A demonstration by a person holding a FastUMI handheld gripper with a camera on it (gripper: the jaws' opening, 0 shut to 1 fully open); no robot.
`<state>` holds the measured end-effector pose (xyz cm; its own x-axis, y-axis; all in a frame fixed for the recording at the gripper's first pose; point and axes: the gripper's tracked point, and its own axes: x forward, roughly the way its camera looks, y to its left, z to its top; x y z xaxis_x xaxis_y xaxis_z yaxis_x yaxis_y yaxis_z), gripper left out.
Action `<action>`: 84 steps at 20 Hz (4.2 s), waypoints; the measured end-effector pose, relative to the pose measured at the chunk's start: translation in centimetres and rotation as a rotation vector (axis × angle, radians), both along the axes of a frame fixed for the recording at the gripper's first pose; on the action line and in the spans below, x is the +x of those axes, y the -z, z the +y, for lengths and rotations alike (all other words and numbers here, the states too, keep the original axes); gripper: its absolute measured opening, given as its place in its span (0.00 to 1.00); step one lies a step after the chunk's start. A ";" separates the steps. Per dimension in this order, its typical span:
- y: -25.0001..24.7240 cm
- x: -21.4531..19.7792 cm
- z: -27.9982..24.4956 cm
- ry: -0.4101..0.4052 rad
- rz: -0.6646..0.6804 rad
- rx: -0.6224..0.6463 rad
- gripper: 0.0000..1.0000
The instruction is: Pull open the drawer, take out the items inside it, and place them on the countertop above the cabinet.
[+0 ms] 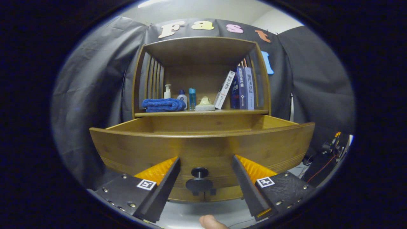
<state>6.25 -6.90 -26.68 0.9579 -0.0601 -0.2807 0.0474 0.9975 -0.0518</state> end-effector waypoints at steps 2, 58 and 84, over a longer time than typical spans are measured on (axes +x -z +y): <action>-0.1 0.9 -0.1 -0.009 -0.028 -0.033 0.99; 3.3 17.3 -0.5 -0.074 -0.157 -0.152 0.99; -0.5 7.9 0.6 -0.041 -0.066 -0.185 1.00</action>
<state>14.16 -6.27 -26.22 0.9766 -0.0652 -0.2050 0.0161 0.9725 -0.2325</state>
